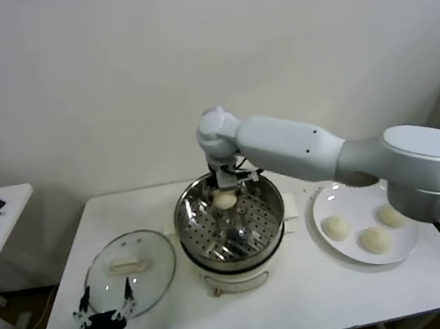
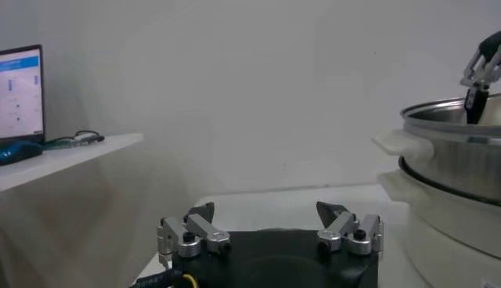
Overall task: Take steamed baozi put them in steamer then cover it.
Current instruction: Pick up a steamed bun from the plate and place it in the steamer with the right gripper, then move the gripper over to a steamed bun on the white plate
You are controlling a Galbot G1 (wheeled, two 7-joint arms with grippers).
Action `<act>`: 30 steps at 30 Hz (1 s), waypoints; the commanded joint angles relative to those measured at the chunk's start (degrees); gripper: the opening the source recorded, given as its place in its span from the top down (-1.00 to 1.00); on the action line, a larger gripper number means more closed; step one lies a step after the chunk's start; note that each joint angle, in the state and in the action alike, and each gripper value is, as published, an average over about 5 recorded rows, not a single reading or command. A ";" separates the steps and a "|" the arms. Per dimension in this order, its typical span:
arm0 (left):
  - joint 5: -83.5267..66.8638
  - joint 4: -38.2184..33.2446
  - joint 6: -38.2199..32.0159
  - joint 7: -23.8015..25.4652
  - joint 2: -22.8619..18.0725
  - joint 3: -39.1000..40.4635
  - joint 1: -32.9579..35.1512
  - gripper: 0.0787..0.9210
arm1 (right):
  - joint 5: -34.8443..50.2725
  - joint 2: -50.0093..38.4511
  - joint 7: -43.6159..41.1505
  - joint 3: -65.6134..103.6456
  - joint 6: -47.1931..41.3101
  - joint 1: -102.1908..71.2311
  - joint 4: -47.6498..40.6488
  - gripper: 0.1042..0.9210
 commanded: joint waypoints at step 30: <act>-0.26 -1.03 0.82 -0.34 0.47 -0.41 0.27 -0.77 | 33.48 -24.55 0.87 -6.72 -17.42 16.49 13.45 -0.76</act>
